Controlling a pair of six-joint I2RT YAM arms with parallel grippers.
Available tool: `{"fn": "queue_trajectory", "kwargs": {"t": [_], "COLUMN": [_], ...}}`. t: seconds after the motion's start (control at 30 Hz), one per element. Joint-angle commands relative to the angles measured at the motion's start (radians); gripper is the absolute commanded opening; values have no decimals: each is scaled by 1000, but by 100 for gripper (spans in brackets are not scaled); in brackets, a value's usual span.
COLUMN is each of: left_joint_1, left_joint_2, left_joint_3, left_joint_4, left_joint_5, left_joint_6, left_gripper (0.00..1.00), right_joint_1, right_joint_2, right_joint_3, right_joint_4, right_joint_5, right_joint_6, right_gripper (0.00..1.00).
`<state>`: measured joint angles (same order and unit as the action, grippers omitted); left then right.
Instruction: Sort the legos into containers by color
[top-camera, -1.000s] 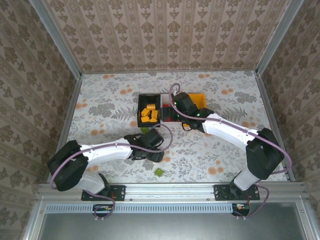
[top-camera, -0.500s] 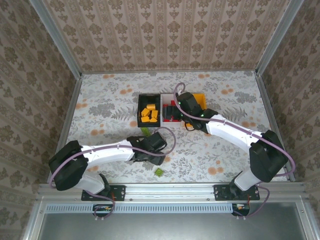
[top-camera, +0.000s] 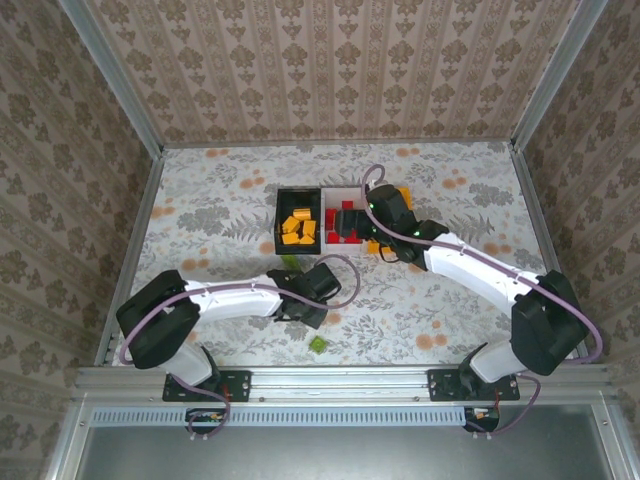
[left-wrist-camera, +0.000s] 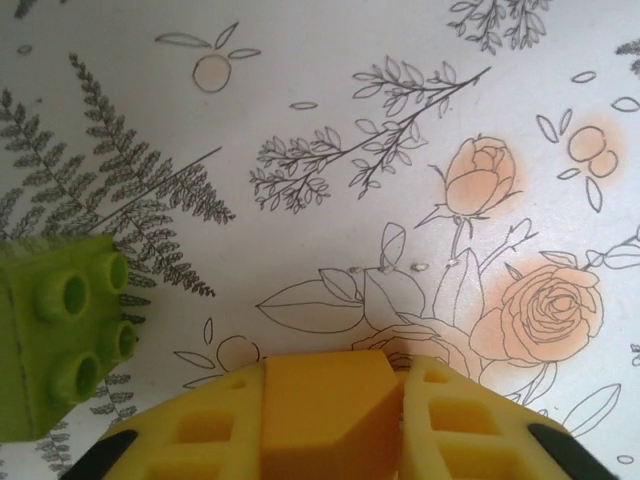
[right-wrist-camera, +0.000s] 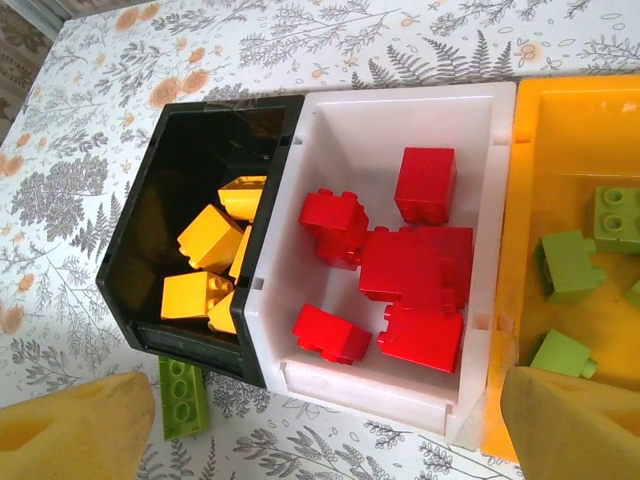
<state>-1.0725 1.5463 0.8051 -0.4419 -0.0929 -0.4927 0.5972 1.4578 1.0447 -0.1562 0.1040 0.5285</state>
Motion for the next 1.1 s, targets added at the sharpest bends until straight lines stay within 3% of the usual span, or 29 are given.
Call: {"fn": "queue_trajectory", "kwargs": {"t": [0.0,0.1,0.3,0.53,0.67,0.77,0.87,1.07], "left_joint_1": [11,66,259,435,476,490,493,453], "left_joint_2": [-40,-122,-216,-40,100,175,199,75], "left_joint_3": [25,43,140,319,424,491,536,459], "left_joint_4": [-23,-29,30,116,127,120,111,128], "left_joint_5": [-15,-30,-62,-52,-40,-36,-31,3], "left_joint_6": [12,22,70,107,112,114,115,90], "left_gripper": [19,18,21,23,26,35,52,76], "right_joint_1": [-13,-20,-27,-36,-40,-43,-45,-48], "right_joint_2": [-49,-59,-108,-120,-141,-156,-166,-181], "right_joint_3": [-21,-46,-96,-132,-148,-150,-152,-167], "right_joint_4": [14,17,17,3,-2,-8,-12,-11], "right_joint_5": [14,11,7,19,25,26,23,17], "right_joint_6": [14,22,39,44,44,44,45,45], "right_gripper": [91,91,91,91,91,91,91,92]}}
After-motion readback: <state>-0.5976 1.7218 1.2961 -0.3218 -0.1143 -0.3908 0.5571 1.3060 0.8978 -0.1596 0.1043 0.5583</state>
